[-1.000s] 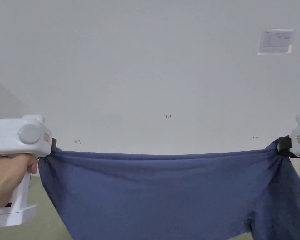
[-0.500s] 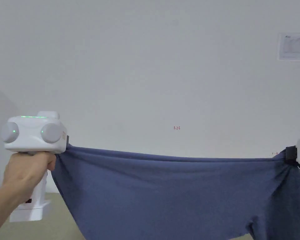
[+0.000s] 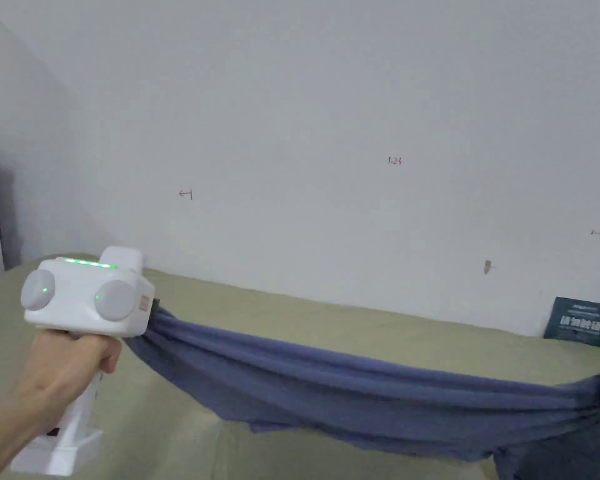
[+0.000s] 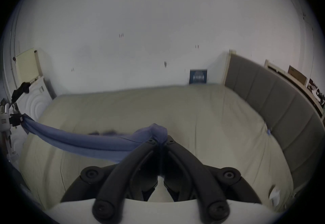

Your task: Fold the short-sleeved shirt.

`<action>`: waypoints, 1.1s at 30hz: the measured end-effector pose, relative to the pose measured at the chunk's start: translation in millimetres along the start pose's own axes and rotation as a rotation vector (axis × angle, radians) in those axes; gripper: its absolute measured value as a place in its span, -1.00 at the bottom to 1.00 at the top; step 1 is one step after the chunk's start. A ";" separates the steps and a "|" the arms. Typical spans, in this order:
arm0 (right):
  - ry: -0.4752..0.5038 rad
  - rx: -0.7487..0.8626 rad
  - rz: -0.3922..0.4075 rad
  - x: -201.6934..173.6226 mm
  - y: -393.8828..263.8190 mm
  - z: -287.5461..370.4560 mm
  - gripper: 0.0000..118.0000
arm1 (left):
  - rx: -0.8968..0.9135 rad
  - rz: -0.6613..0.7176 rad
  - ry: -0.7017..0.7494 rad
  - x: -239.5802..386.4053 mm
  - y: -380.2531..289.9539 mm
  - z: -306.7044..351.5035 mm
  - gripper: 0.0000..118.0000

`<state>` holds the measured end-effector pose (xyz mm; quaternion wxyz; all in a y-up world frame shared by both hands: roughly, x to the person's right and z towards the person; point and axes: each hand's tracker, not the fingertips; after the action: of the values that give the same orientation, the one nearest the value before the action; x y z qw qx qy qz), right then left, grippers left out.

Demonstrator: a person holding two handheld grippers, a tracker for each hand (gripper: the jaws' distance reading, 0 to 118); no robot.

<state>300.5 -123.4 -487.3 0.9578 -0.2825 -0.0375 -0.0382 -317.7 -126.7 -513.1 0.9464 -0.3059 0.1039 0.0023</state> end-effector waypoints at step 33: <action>0.043 -0.160 -0.055 9.0 -298.9 202.2 0.93 | -0.227 0.119 -0.167 -63.2 -303.8 185.2 0.83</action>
<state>271.1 -264.2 -156.2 0.9313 -0.3562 -0.0215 -0.0732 -322.7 -262.6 -178.4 0.9092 -0.4031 0.0417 0.0957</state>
